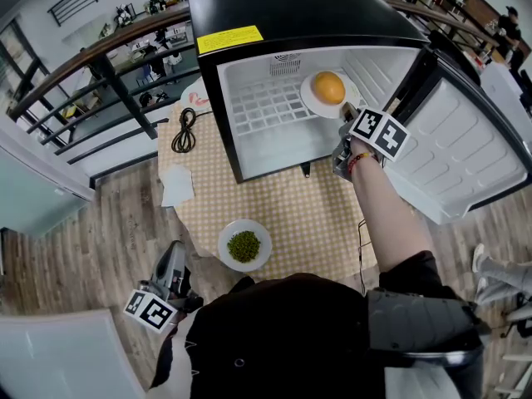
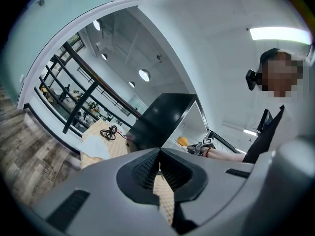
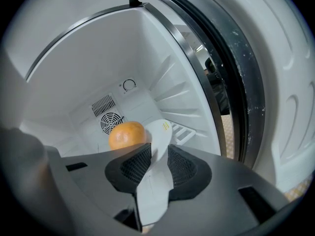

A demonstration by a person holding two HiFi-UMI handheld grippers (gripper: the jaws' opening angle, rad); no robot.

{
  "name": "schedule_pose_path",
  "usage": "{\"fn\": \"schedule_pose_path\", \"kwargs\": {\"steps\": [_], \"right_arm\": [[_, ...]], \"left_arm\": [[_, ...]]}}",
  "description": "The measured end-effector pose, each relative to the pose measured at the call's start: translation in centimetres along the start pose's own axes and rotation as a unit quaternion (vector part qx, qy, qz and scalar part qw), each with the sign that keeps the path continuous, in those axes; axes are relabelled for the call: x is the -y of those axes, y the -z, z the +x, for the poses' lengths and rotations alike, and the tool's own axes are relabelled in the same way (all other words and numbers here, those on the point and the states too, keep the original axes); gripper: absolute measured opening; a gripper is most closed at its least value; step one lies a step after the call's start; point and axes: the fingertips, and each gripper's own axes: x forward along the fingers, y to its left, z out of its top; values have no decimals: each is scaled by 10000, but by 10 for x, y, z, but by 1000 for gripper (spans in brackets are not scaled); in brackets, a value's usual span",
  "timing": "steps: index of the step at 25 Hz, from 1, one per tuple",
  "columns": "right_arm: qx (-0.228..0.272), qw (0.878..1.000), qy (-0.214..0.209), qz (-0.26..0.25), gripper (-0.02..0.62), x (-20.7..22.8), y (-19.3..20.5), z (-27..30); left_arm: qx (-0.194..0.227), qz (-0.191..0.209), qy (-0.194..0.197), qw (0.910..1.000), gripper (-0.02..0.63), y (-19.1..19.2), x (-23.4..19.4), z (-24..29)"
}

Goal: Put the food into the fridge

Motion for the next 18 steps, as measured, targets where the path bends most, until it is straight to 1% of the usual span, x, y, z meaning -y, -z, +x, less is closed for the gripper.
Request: {"fn": "schedule_pose_path", "kwargs": {"steps": [4,11,18], "right_arm": [[17,9999,100,-62,101,0,0,0],[25,9995,308,47,120,6,3,1],[31,9994,340,-101,127,6,2,0]], "left_arm": [[9,11,9,10000,14,0,0,0],[30,-5,-17,10000,14,1,-2,-1],[29,-6,-4,10000,14,2,-2,-2]]}}
